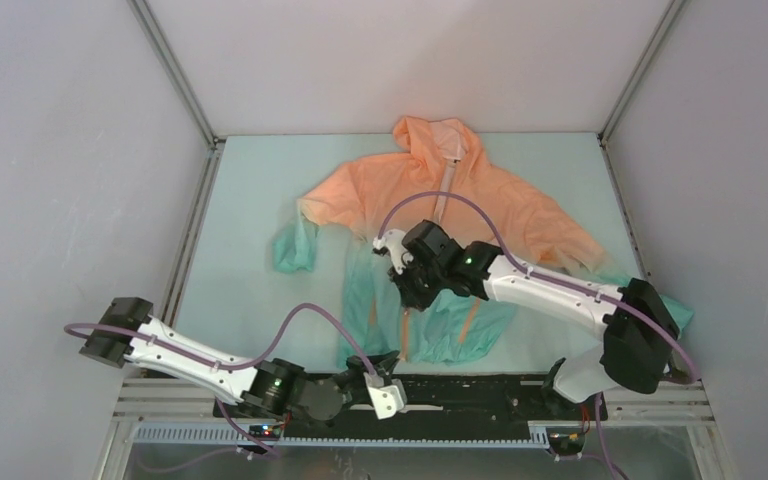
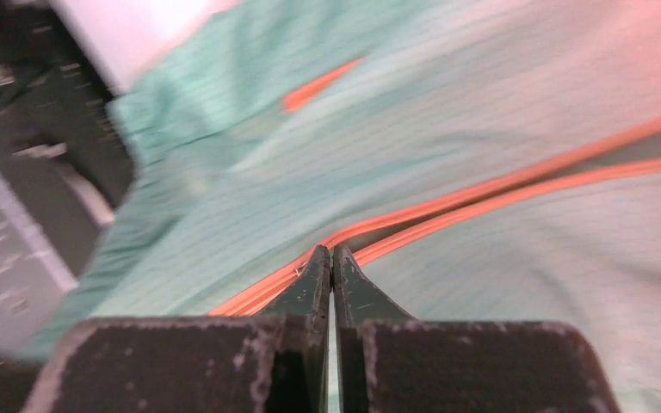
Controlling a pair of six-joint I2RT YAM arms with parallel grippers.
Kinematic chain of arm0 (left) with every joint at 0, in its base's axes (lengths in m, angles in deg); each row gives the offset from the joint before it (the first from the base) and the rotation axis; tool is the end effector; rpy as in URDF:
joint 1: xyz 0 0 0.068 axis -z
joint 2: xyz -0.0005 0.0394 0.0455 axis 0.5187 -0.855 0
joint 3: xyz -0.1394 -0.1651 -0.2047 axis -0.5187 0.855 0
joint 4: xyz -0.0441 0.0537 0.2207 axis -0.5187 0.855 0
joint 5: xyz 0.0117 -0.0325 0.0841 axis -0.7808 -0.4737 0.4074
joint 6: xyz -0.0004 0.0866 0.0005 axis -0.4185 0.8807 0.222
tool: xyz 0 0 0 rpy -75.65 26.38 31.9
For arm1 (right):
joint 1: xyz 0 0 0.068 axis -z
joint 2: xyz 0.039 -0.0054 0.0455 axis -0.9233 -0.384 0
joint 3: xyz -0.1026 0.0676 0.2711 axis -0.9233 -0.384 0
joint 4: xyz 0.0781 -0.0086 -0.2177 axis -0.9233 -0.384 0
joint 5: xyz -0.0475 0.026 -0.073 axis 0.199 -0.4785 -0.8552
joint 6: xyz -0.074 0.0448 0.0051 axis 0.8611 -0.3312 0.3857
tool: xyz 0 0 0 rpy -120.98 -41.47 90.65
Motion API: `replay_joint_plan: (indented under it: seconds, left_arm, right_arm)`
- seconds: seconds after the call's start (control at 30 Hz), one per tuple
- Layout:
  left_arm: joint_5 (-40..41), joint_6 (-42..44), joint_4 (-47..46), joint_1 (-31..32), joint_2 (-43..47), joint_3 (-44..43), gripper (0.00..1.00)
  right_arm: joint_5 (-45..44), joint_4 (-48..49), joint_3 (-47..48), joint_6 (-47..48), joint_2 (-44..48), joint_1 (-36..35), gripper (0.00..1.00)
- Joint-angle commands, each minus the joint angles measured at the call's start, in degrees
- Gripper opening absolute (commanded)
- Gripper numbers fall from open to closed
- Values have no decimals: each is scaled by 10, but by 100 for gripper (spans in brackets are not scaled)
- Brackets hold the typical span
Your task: Zip up the jacket
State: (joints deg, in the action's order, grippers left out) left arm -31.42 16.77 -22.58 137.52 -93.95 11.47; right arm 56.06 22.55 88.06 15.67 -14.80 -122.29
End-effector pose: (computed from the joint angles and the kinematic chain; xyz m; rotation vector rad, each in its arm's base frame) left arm 0.0043 -0.1766 0.2454 1.2874 1.2498 -0.3679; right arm 0.1569 0.2558 0.2569 -1.1718 2.3395 0.7254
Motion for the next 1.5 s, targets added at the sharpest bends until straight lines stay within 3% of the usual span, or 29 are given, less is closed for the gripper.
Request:
replay_joint_plan:
  seconds: [0.0, 0.17, 0.37, 0.53, 0.77, 0.97, 1.17, 1.2, 1.3, 1.37, 1.47]
  left_arm:
    - [-88, -55, -21, 15, 24, 5, 0]
    - [-92, -86, -21, 14, 38, 17, 0]
    - [-98, -124, -55, 14, 36, 44, 0]
    - [-124, -157, -89, -1, 21, 68, 0]
    - [-202, -176, -108, -89, -10, 73, 0]
    - [-249, -187, -104, -172, -27, 85, 0]
    - [-288, -187, -98, -198, -51, 81, 1]
    - [-296, -214, -87, -210, -54, 74, 12]
    - [-316, -266, -43, -243, -47, 44, 62]
    - [-337, -275, -33, -263, -20, 41, 81]
    - [-367, -278, 9, -284, 22, 15, 87]
  right_arm:
    - [-229, 68, 45, 146, -30, 53, 0]
    - [-276, 204, 73, 277, -105, 158, 0]
    - [-245, 333, 193, 433, -260, 272, 0]
    - [-206, 291, 455, 473, -436, 362, 0]
    - [-203, 258, 811, 504, -674, 406, 0]
    - [-184, 330, 839, 494, -708, 425, 0]
    - [-167, 321, 848, 456, -710, 432, 0]
    - [-178, 316, 844, 452, -706, 429, 4]
    - [-210, 278, 777, 406, -634, 414, 56]
    - [-205, 275, 665, 341, -557, 409, 96]
    - [-189, 230, 551, 247, -442, 401, 99]
